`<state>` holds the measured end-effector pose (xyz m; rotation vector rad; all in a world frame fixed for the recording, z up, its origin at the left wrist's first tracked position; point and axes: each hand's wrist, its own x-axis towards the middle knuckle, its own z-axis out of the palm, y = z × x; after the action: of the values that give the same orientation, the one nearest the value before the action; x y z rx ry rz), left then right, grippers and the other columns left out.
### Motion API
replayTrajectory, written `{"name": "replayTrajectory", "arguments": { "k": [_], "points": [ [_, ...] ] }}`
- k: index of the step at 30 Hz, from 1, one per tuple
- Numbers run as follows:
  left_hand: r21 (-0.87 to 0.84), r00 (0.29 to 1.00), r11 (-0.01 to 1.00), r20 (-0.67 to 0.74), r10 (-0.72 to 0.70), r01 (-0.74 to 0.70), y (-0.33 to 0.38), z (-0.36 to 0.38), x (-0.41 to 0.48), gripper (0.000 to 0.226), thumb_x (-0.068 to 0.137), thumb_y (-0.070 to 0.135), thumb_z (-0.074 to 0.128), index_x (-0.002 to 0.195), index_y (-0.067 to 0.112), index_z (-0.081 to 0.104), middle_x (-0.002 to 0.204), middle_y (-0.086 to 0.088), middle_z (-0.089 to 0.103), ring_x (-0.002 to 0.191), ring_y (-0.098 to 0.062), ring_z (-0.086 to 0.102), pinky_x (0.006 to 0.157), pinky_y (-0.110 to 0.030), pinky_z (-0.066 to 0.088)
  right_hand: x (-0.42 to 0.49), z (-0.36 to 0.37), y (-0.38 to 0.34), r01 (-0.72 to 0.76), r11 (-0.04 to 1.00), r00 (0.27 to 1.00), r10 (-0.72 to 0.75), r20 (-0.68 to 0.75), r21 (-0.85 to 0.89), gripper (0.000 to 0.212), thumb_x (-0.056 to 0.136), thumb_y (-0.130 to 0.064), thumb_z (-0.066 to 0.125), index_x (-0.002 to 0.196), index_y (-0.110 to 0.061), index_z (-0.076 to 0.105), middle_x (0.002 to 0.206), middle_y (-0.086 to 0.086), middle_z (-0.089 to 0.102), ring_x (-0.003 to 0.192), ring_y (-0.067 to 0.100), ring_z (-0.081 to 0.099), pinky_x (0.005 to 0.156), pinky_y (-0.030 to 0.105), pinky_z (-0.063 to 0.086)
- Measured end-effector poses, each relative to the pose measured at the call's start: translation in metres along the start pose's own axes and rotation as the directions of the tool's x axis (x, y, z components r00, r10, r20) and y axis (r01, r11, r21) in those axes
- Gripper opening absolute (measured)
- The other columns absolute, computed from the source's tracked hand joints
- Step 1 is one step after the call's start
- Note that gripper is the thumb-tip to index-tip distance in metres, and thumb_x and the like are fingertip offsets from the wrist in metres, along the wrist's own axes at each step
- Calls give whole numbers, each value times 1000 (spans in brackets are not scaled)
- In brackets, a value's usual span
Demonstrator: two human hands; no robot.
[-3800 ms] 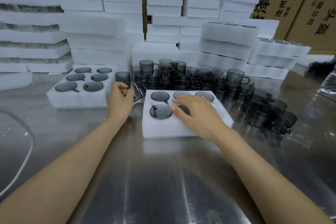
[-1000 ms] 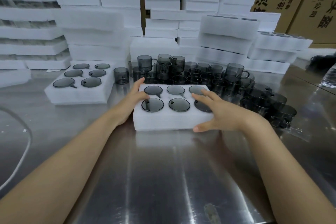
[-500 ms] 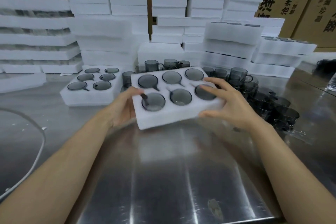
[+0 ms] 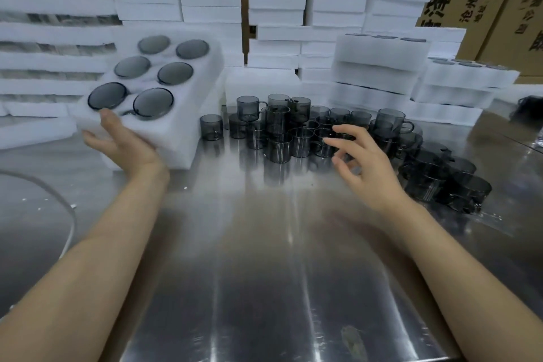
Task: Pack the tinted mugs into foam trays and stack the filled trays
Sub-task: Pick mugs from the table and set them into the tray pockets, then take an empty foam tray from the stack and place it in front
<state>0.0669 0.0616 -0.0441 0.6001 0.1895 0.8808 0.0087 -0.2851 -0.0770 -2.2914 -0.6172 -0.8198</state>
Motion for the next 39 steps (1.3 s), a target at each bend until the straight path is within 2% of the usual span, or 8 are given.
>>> {"name": "replayTrajectory", "arguments": {
  "k": [7,10,14,17,29,33,36,39],
  "points": [
    [492,998,871,-53,35,-5,-16,-14,36,99,85,54,62,154,22,-1,125,4,49,110,-17,57,101,-34,48,-2,12,0,-1,1000,991,3,133,-15,28,92,-21,53,115,-30,66,134,-23,42,91,14,61,75,35,55],
    [708,994,704,-21,110,-63,-22,-14,43,100,89,60,52,154,14,-9,148,-10,41,131,-25,46,104,-22,33,-3,15,0,-3,1000,984,6,177,-18,27,91,-19,53,109,-33,68,128,-34,40,96,11,59,72,23,48],
    [895,969,445,-95,226,-16,-25,-17,57,97,91,68,37,154,5,-1,159,-10,16,143,-31,18,112,-41,19,-4,20,-5,-2,1000,974,7,225,-23,26,90,-24,52,106,-34,69,125,-38,41,100,15,60,75,32,52],
    [916,973,400,-109,204,18,-29,-27,61,95,92,69,31,153,1,2,162,-9,4,147,-30,10,115,-43,15,-4,29,-10,21,999,969,-15,245,-24,25,91,-21,54,105,-36,69,126,-35,43,98,13,60,76,33,53],
    [934,990,354,-7,144,-45,-43,-37,56,84,93,66,33,144,1,19,157,-18,17,143,-34,19,115,-46,14,1,52,-22,-6,999,962,-6,274,45,24,88,0,60,98,-16,74,117,-9,57,99,4,56,73,31,50],
    [930,996,365,-7,84,-25,-42,-37,52,90,92,69,31,152,7,8,158,-16,15,143,-37,18,116,-52,15,-1,51,-24,-37,999,955,25,296,33,23,88,1,60,98,-15,74,117,-9,57,98,9,58,73,30,48],
    [925,967,337,97,234,-174,-35,-35,38,93,93,65,34,152,0,3,161,-19,2,145,-34,16,113,-48,17,-1,51,-23,-34,999,953,24,301,27,23,88,0,60,98,-16,74,115,-11,57,97,11,59,72,23,48],
    [821,833,254,404,377,-512,-33,-28,14,101,91,65,40,149,-11,5,157,-31,3,146,-39,11,116,-43,11,-2,53,-20,-27,999,962,14,273,42,26,88,1,58,99,-18,74,115,-12,57,98,10,59,73,22,49]
  ]
}}
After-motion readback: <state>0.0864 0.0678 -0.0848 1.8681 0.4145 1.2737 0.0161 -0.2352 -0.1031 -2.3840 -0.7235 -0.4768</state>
